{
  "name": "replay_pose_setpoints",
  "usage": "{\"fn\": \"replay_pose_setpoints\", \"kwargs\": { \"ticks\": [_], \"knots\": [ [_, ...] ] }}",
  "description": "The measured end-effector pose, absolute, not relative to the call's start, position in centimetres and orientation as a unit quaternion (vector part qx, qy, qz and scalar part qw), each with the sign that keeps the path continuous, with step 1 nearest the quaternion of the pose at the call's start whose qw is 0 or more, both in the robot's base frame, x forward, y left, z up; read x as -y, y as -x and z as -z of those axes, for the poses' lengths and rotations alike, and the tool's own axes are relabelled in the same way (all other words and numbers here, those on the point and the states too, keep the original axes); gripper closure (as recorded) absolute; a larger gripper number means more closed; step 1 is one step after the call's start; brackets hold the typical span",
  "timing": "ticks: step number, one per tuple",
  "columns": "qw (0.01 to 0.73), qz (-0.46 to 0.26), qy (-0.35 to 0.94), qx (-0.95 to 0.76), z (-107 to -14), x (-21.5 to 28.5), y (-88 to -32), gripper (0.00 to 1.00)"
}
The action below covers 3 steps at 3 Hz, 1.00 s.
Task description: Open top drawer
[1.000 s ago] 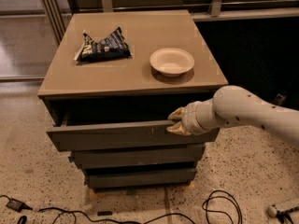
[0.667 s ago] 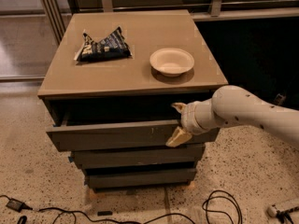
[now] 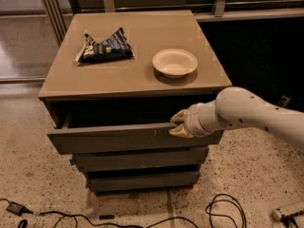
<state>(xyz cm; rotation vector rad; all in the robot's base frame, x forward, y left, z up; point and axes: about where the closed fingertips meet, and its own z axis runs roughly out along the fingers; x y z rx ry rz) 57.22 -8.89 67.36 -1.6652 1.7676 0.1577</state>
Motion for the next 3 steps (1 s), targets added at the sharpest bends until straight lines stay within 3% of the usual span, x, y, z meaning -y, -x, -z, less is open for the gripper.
{"fn": "replay_pose_setpoints", "kwargs": {
  "ticks": [3],
  "knots": [
    [0.347,-0.075,0.651,-0.671,-68.1,10.3,-52.0,1.00]
  ]
}}
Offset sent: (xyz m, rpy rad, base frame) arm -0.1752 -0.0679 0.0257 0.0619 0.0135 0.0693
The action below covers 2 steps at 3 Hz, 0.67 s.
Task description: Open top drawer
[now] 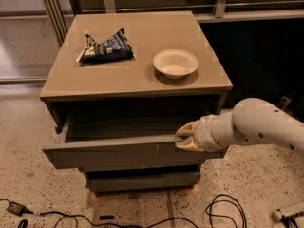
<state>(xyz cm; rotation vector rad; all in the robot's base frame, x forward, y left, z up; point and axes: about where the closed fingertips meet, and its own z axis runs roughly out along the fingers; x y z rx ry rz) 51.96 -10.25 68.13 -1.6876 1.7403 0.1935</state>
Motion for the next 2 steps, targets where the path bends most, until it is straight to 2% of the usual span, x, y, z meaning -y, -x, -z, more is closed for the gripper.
{"fn": "replay_pose_setpoints", "kwargs": {
  "ticks": [1,2],
  "knots": [
    [0.347,-0.075,0.651,-0.671,-68.13,10.25,-51.96,0.81],
    [0.347,-0.075,0.651,-0.671,-68.13,10.24,-51.96,0.58]
  ]
}}
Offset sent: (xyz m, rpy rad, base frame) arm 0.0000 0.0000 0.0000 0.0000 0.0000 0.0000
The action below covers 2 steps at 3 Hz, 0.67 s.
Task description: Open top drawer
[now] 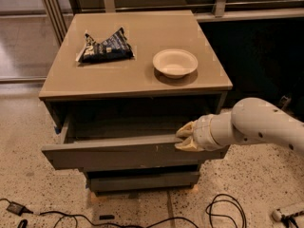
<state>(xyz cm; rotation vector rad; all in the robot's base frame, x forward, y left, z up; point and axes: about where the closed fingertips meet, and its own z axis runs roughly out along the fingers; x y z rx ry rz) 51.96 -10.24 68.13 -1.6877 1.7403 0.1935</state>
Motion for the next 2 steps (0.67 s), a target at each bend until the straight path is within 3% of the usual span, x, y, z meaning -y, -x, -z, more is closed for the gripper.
{"fn": "replay_pose_setpoints", "kwargs": {
  "ticks": [2],
  "knots": [
    [0.347,-0.075,0.651,-0.671,-68.13,10.24,-51.96,0.12]
  ]
}}
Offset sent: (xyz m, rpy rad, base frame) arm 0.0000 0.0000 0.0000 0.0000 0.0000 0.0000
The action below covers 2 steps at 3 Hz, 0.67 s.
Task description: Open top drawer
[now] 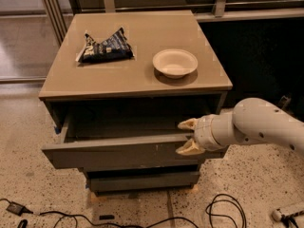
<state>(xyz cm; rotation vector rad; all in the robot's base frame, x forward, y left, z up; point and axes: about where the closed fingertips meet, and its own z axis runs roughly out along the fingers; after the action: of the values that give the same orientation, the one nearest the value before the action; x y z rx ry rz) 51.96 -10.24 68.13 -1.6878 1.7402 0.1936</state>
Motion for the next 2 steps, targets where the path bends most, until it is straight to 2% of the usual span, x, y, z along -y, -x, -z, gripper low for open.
{"fn": "replay_pose_setpoints", "kwargs": {
  "ticks": [1,2],
  "knots": [
    [0.340,-0.082,0.649,-0.675,-66.8,10.0,-52.0,0.00],
    [0.327,-0.094,0.647,-0.682,-64.8,10.0,-51.5,0.00]
  ]
}}
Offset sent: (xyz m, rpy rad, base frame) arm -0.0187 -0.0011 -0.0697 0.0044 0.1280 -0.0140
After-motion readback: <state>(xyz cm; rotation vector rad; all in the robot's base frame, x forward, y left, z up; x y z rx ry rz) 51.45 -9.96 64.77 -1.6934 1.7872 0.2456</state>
